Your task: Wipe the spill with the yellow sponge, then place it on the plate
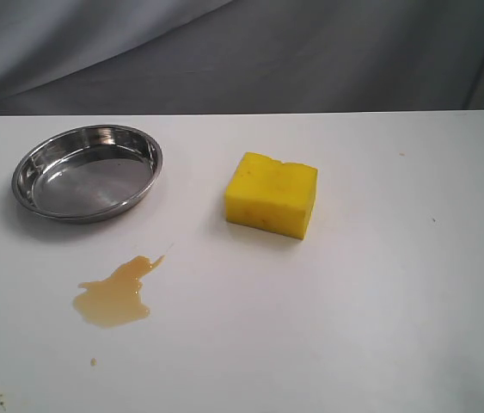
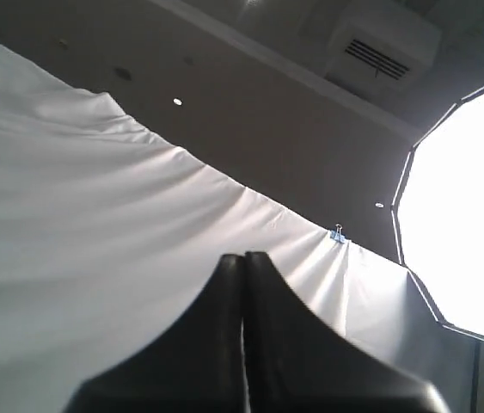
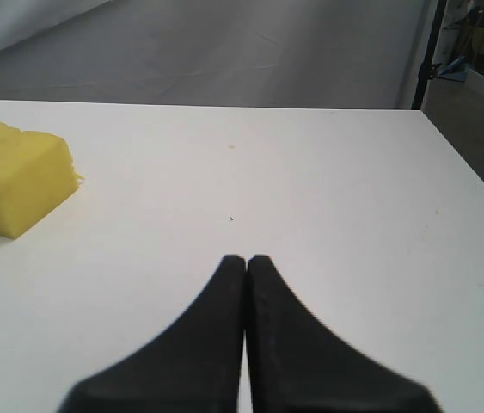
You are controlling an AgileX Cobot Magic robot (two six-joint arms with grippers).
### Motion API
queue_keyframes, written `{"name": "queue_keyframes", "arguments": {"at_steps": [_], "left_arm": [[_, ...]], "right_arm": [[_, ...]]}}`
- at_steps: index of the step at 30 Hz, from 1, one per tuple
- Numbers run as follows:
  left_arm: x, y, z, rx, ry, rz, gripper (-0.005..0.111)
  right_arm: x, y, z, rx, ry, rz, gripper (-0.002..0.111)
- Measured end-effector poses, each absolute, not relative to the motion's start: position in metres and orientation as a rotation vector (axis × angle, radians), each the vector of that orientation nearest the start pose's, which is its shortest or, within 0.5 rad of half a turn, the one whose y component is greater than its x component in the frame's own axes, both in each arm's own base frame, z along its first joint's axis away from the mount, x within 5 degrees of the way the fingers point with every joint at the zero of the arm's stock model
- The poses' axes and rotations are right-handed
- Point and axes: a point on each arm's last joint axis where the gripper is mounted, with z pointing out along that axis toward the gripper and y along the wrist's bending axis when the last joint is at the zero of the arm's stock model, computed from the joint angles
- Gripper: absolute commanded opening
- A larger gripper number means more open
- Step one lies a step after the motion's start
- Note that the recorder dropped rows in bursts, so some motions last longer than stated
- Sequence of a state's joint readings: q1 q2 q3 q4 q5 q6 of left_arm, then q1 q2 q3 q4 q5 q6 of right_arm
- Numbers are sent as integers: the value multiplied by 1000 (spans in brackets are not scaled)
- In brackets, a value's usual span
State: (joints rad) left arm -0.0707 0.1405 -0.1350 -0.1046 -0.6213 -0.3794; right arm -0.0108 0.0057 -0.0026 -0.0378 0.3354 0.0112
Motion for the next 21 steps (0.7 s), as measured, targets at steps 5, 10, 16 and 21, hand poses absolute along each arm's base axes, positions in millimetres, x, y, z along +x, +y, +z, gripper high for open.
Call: {"name": "queue_keyframes", "arguments": {"at_steps": [5, 10, 16, 21], "left_arm": [[112, -13, 394, -97, 965, -448, 0], [227, -42, 449, 83, 1351, -400, 0], [309, -95, 421, 431, 1618, -710, 0], [350, -128, 372, 567, 1804, -992, 0]], "right_arm": [[54, -2, 184, -4, 1822, -36, 0], [54, -2, 184, -4, 1822, -36, 0], [54, -2, 184, -4, 1822, -36, 0], [54, -2, 184, -4, 1822, -36, 0]]}}
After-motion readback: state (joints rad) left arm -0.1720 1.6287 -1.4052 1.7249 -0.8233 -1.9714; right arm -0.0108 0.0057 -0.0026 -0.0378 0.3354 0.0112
